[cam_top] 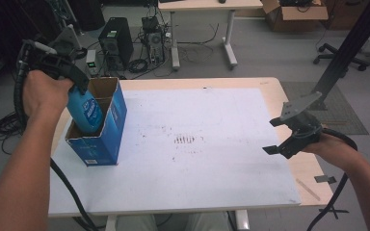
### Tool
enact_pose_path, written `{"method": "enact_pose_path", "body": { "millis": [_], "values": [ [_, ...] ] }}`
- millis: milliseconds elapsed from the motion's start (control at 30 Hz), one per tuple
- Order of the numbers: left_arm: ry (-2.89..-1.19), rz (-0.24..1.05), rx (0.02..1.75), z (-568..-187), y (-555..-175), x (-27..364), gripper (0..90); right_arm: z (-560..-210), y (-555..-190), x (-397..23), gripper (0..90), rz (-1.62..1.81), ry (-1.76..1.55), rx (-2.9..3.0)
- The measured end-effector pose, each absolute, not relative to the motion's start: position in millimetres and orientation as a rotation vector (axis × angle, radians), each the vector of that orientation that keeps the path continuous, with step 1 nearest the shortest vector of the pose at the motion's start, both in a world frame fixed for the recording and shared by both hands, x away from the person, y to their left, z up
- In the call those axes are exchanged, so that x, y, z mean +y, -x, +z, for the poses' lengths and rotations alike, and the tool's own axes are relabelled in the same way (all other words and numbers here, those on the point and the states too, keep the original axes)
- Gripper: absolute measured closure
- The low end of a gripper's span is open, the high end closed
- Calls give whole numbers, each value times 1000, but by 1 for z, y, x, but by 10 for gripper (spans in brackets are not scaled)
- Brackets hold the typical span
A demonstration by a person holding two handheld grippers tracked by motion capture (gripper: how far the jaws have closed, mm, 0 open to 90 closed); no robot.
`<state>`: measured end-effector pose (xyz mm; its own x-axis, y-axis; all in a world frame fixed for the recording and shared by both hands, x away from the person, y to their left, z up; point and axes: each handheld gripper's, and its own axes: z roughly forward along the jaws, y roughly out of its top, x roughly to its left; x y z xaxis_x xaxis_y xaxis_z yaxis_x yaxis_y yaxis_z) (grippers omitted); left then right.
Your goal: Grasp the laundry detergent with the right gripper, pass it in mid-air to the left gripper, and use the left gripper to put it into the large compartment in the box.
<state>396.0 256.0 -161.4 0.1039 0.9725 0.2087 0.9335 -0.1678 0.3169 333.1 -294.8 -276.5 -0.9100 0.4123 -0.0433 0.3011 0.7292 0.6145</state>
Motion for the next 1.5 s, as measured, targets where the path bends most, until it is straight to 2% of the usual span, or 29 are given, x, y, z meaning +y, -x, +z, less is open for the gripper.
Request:
{"method": "enact_pose_path", "body": {
  "millis": [600,1500],
  "values": [
    [-2307,526,1943,-226,-404,262,386,-280,-337,-288,41,891,-596,2783],
    [-2351,501,1940,-271,-410,259,387,-285,-340,-284,41,889,-610,2793]
  ]
}}
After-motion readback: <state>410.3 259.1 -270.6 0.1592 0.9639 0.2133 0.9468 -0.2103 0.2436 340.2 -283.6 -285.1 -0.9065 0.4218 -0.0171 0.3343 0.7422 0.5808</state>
